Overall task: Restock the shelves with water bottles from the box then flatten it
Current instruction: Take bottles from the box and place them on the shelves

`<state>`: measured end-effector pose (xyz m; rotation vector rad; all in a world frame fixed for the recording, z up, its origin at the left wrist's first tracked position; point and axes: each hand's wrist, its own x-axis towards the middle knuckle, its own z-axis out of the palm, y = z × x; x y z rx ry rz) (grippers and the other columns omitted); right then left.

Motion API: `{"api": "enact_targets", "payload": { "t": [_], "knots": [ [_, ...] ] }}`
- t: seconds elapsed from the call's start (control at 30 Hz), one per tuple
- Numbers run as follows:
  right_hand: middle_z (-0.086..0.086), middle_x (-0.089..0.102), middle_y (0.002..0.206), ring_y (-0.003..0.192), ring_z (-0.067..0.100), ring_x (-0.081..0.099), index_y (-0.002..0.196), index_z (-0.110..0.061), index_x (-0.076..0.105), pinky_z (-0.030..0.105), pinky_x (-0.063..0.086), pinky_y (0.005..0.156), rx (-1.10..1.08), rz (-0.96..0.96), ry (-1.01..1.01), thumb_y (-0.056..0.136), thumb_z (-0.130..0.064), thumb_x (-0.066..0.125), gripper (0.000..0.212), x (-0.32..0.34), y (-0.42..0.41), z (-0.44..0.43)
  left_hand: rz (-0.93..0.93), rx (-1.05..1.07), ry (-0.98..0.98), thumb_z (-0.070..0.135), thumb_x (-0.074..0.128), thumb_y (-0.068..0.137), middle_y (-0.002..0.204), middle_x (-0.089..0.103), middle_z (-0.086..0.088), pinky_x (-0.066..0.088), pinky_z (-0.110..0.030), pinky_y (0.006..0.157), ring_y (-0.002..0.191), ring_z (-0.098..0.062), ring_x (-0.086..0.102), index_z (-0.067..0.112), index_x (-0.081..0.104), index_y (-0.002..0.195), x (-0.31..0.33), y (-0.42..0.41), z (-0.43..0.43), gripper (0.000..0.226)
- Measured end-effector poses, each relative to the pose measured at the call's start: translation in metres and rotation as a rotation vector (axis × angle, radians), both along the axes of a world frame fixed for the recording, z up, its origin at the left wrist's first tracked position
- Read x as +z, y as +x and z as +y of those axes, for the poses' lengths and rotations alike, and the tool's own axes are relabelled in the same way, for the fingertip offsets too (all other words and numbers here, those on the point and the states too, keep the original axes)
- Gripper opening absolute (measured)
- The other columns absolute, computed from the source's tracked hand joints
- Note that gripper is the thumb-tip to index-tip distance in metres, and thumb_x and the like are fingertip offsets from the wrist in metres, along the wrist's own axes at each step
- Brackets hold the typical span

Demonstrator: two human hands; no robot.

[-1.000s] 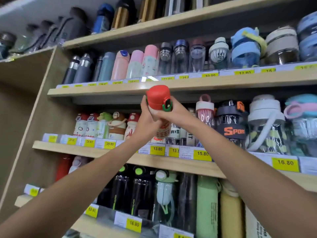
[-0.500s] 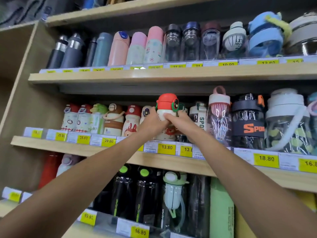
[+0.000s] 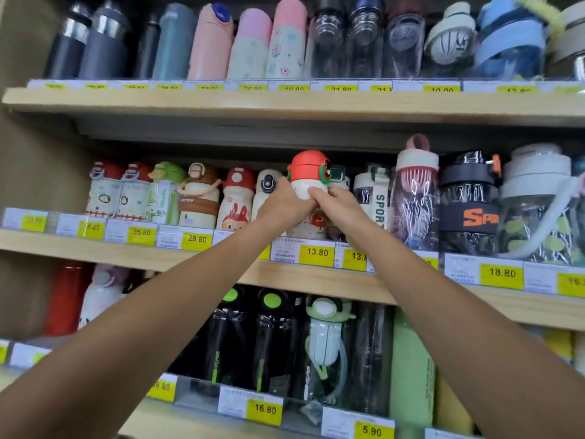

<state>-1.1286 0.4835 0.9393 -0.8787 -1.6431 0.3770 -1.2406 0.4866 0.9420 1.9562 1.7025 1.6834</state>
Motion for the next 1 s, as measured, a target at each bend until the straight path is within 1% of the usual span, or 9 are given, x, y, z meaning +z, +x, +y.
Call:
{"api": "enact_targets", "payload": {
  "t": [0.1,0.2,0.27,0.37,0.5,0.6,0.77,0.87,1.0],
  "knots": [
    [-0.005,0.057,0.073,0.068,0.012,0.055,0.085,-0.018,0.061,0.025,0.044,0.056,-0.055,-0.010,-0.015,0.089,-0.034,0.055,0.018,-0.002,0.003,-0.003,-0.013,-0.055,-0.028,0.054,0.058,0.077,0.128,0.056,-0.012,0.047,-0.039,0.093,0.113,-0.034,0.056,0.012,0.023,0.140,-0.003,0.004,-0.001,0.083],
    [0.002,0.053,0.070,0.067,0.018,0.054,0.072,-0.010,0.057,0.041,0.054,0.067,-0.117,-0.047,-0.016,0.090,-0.033,0.054,0.029,-0.002,0.006,-0.006,-0.016,-0.091,-0.021,0.064,0.058,0.066,0.129,0.055,-0.013,0.047,-0.046,0.095,0.112,-0.034,0.056,0.011,0.017,0.142,-0.010,0.007,-0.004,0.101],
    [0.008,0.053,0.073,0.069,0.020,0.053,0.078,0.002,0.060,0.045,0.055,0.070,-0.176,-0.054,0.012,0.088,-0.029,0.054,0.033,-0.002,0.010,-0.008,0.006,-0.083,-0.018,0.064,0.063,0.070,0.130,0.054,-0.013,0.045,-0.048,0.096,0.114,-0.034,0.055,0.010,0.016,0.143,-0.012,0.006,-0.005,0.103],
    [0.010,0.059,0.080,0.071,0.020,0.057,0.075,-0.009,0.062,0.035,0.052,0.061,-0.151,-0.061,-0.021,0.088,-0.020,0.052,0.019,-0.005,0.017,-0.017,0.019,-0.042,-0.017,0.053,0.070,0.074,0.142,0.040,-0.015,0.042,-0.047,0.100,0.123,-0.034,0.047,0.006,0.013,0.145,-0.015,0.007,-0.013,0.103],
    [0.005,0.064,0.082,0.076,0.021,0.062,0.070,-0.021,0.059,0.034,0.048,0.068,-0.120,-0.075,0.022,0.088,-0.017,0.051,0.021,-0.013,0.029,-0.035,-0.038,0.024,0.161,0.027,0.069,0.082,0.148,0.020,-0.015,0.031,-0.041,0.104,0.134,-0.036,0.027,0.004,0.012,0.146,-0.026,0.021,-0.036,0.090],
    [0.002,0.067,0.082,0.078,0.021,0.066,0.073,-0.026,0.060,0.031,0.047,0.067,-0.139,-0.098,0.085,0.087,-0.014,0.051,0.021,-0.020,0.046,-0.058,-0.165,-0.081,0.255,0.015,0.064,0.083,0.143,0.029,-0.016,0.030,-0.038,0.107,0.133,-0.032,0.031,0.004,0.023,0.143,-0.030,0.041,-0.055,0.073],
    [0.012,0.063,0.082,0.048,-0.002,0.056,0.092,-0.009,0.061,0.017,0.044,0.046,-0.050,-0.006,0.138,0.091,0.001,0.047,0.018,-0.043,0.105,-0.112,-0.328,-0.257,0.326,0.002,0.053,0.086,0.129,0.046,-0.011,0.040,-0.027,0.095,0.112,-0.025,0.052,0.002,0.041,0.129,-0.051,0.104,-0.093,0.046],
    [0.010,0.062,0.080,0.043,-0.003,0.055,0.096,-0.009,0.060,0.015,0.043,0.044,-0.078,-0.022,0.055,0.093,-0.001,0.045,0.017,-0.062,0.164,-0.144,-0.402,-0.370,0.337,-0.005,0.046,0.084,0.114,0.054,-0.007,0.042,-0.024,0.090,0.103,-0.021,0.054,0.001,0.048,0.122,-0.070,0.167,-0.121,0.038],
    [0.009,0.059,0.073,0.042,-0.006,0.055,0.099,-0.006,0.058,0.010,0.040,0.040,-0.150,-0.007,-0.030,0.095,0.000,0.045,0.015,-0.099,0.257,-0.189,-0.400,-0.468,0.239,-0.002,0.046,0.085,0.122,0.058,-0.013,0.040,-0.022,0.092,0.112,-0.024,0.054,0.000,0.053,0.121,-0.108,0.267,-0.156,0.037]
  ]
}}
